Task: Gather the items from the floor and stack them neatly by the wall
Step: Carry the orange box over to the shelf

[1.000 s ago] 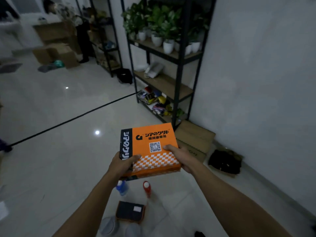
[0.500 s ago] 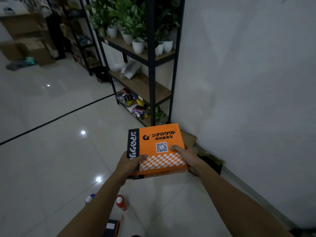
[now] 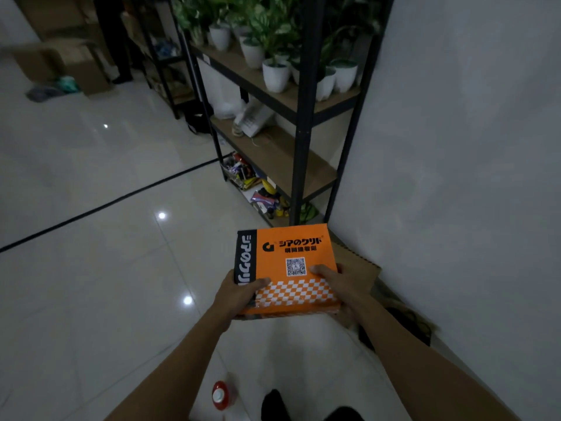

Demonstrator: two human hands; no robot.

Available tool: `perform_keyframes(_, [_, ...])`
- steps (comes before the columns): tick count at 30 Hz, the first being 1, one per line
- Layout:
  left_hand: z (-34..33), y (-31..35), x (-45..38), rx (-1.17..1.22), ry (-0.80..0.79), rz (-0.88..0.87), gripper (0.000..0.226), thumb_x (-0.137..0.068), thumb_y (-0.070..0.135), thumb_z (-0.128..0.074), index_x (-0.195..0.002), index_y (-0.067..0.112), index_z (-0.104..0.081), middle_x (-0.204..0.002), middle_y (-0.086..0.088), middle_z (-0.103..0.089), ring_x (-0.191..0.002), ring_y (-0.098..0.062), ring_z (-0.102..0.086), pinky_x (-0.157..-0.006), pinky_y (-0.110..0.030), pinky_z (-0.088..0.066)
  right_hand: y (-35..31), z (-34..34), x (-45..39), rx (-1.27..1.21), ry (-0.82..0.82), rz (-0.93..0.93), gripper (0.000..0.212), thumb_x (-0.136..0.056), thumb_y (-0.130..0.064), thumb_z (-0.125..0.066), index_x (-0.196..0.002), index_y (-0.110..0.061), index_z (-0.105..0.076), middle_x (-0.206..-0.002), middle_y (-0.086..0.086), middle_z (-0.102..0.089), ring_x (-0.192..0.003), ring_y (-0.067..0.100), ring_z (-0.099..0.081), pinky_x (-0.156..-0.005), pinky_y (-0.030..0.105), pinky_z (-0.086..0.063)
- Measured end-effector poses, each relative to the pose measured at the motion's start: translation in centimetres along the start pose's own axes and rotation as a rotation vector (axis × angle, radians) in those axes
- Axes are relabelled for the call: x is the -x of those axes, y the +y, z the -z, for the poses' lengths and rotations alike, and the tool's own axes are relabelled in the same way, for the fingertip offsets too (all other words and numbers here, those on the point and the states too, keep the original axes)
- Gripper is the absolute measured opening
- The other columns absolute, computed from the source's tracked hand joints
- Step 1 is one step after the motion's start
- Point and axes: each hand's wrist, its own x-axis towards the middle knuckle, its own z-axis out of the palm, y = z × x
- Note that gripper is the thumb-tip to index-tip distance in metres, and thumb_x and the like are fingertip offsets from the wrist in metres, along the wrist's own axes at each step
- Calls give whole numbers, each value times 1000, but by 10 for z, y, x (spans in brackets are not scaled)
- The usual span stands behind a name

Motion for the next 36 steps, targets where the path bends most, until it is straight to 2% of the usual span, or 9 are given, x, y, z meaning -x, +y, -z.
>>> perform_keyframes(2, [10, 7, -27, 4, 22, 18, 60, -76, 32, -84, -125, 24, -51, -112, 1, -70, -90, -16, -71, -69, -32, -58, -9, -12, -28, -6, -10, -34, 63, -81, -43, -78, -132, -22, -49, -113, 5, -71, -96, 26, -72, -80, 42, -58])
perform_keyframes(6, [31, 22, -81, 26, 61, 71, 71, -73, 35, -86, -132, 22, -47, -118, -2, -69, -96, -22, -71, -86, -44, -59, -30, -35, -88, 9, -21, -82, 71, -75, -48, -79, -134, -21, -51, -113, 5, -73, -93, 25, -74, -73, 37, -57])
perform_keyframes(12, [54, 28, -173, 51, 138, 144, 82, -65, 40, -90, -135, 21, -49, -115, 0, -70, -96, -20, -71, -87, -46, -59, -56, -62, -180, 38, -101, -146, 24, -91, -32, -70, -111, -22, -63, -92, 2, -77, -81, 21, -74, -66, 32, -57])
perform_keyframes(17, [63, 6, -263, 77, 159, 213, 73, -70, 33, -88, -132, 21, -49, -116, -2, -69, -95, -21, -71, -85, -43, -59, -31, -77, -282, 100, -86, -196, 73, -63, -49, -85, -128, -22, -63, -105, 3, -77, -93, 25, -76, -90, 50, -58])
perform_keyframes(20, [64, -23, -316, 125, 160, 234, 60, -75, 26, -85, -123, 26, -50, -107, 3, -69, -90, -17, -71, -70, -33, -59, -19, -91, -336, 127, -45, -208, 48, -73, -39, -83, -117, -28, -65, -102, 0, -77, -89, 23, -76, -86, 48, -60])
perform_keyframes(23, [66, -61, -369, 138, 153, 243, 61, -75, 27, -84, -125, 28, -49, -109, 7, -68, -94, -16, -70, -71, -33, -58, 7, -103, -394, 153, -41, -207, 26, -82, -32, -80, -102, -35, -63, -98, -5, -76, -89, 21, -74, -80, 41, -60])
perform_keyframes(28, [68, -152, -467, 110, 171, 255, 78, -72, 34, -87, -137, 25, -46, -121, 3, -67, -103, -20, -69, -86, -46, -59, 83, -118, -494, 169, -17, -202, 32, -82, -35, -79, -109, -39, -62, -109, -3, -75, -95, 21, -74, -86, 46, -59])
perform_keyframes(32, [61, -225, -533, 135, 152, 264, 74, -75, 29, -85, -137, 27, -46, -120, 5, -66, -103, -19, -69, -82, -43, -60, 148, -122, -568, 180, 8, -204, 26, -84, -29, -78, -105, -38, -64, -99, -7, -76, -88, 17, -75, -78, 39, -59])
perform_keyframes(36, [52, -288, -586, 166, 142, 321, 71, -78, 23, -82, -138, 25, -44, -119, 4, -66, -100, -17, -68, -65, -28, -60, 206, -122, -629, 199, 2, -207, 31, -83, -28, -79, -112, -32, -68, -103, -4, -77, -90, 16, -75, -75, 35, -60])
